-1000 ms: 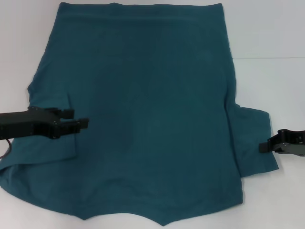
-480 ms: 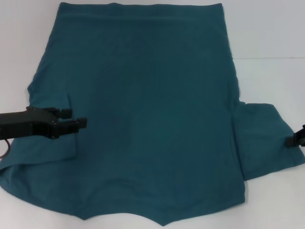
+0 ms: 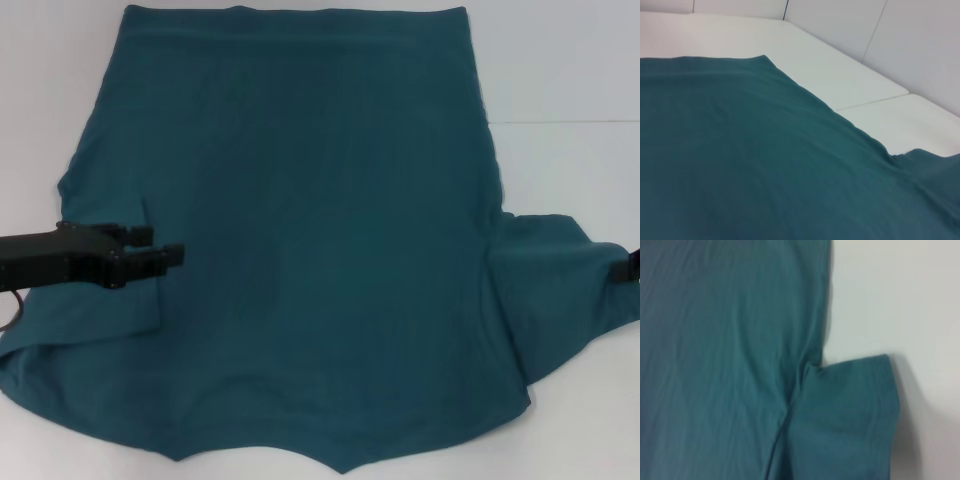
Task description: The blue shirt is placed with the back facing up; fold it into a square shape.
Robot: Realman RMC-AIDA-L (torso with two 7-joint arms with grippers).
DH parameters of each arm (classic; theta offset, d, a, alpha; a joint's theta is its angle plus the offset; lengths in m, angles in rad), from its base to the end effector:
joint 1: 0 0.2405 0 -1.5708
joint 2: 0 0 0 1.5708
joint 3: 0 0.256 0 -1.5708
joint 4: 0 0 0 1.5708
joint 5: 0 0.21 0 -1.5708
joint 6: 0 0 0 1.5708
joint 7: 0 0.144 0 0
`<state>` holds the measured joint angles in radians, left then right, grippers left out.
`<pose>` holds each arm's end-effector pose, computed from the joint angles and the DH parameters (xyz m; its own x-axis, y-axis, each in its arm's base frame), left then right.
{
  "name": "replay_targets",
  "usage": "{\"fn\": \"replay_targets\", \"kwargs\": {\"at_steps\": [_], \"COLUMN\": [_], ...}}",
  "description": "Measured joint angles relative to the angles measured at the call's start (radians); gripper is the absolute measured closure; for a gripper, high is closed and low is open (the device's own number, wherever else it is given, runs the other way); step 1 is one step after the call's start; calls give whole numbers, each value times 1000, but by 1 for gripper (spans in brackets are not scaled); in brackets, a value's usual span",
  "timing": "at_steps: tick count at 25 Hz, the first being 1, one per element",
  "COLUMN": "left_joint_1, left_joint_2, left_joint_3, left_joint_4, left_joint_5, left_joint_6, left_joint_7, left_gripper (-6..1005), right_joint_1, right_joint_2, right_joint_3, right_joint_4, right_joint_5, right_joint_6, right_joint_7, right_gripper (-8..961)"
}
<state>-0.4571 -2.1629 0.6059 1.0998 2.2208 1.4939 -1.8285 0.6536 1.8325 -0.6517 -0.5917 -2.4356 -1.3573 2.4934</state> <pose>-0.2742 0.3395 0.0519 0.7087 0.5420 0.4516 0.6951 -0.6462 -0.3152 0.3304 0.3791 0.0884 0.1174 -0.9223 -0.3681 -0.9784 -0.0440 -0.2019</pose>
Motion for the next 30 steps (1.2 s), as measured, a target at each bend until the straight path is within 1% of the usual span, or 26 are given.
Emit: {"fn": "replay_targets", "kwargs": {"at_steps": [8, 15, 24, 30], "left_joint_1": [8, 9, 9, 10], "left_joint_2": [0, 0, 0, 0], "left_joint_3": [0, 0, 0, 0], "left_joint_4": [0, 0, 0, 1], "left_joint_5": [-37, -42, -65, -80], "left_joint_6": [0, 0, 0, -25], "left_joint_7": [0, -1, -12, -46], "left_gripper": [417, 417, 417, 418], "right_joint_1": [22, 19, 25, 61], "right_joint_2": [-20, -23, -6, 25], "right_joint_3": [10, 66, 71, 63], "right_joint_4": [-2, -2, -2, -1], "right_joint_5": [-1, 2, 22, 44], "right_joint_6": [-34, -47, -101, -125], "right_joint_7": [1, -5, -8, -3], "right_gripper": [916, 915, 914, 913]}}
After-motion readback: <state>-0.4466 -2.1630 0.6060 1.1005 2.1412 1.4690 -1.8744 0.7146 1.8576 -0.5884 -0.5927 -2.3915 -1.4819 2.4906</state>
